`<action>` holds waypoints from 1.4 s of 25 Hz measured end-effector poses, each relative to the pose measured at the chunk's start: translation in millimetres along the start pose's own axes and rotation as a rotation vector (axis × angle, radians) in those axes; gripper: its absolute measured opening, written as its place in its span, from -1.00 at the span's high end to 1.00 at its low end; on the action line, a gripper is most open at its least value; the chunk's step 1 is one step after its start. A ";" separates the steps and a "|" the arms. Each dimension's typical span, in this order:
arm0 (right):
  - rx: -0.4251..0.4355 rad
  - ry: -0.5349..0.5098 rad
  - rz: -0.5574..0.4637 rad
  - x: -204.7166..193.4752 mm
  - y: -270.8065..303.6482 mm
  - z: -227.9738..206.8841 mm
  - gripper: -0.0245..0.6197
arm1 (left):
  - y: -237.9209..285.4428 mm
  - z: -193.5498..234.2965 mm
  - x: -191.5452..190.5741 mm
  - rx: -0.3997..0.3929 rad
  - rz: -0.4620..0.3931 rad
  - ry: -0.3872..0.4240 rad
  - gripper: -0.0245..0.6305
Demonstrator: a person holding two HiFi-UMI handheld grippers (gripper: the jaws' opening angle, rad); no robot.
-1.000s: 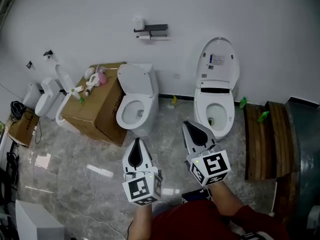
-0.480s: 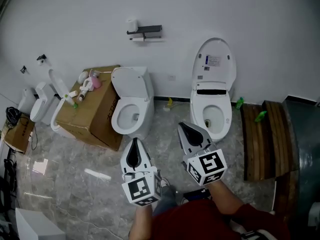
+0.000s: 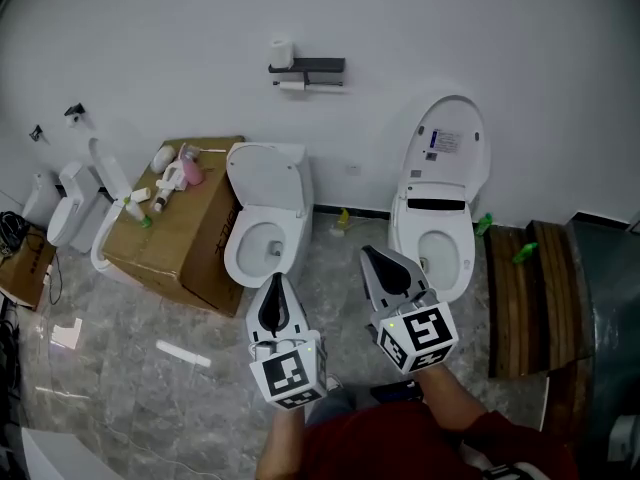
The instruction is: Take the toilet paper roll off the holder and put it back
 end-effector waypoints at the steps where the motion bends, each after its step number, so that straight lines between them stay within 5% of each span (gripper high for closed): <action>1: -0.009 -0.003 0.001 0.0 11.1 -0.7 0.87 | 11.4 5.9 -1.1 -0.008 -0.001 -0.002 0.88; 20: -0.061 0.003 0.016 -16.5 127.3 -19.3 0.87 | 126.7 55.0 -4.1 -0.061 -0.004 -0.009 0.88; 35: -0.052 0.009 -0.003 -3.5 220.6 -143.5 0.87 | 272.7 4.1 -1.9 -0.061 -0.015 -0.005 0.88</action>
Point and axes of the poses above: the fingertips, and each gripper's own axes: y forward along the fingers, z to its left, x out of its top, the point moved 7 cm from there along -y, backward along the fingers, and after that the axes turned 11 degrees about x, right-handed, at the moved point
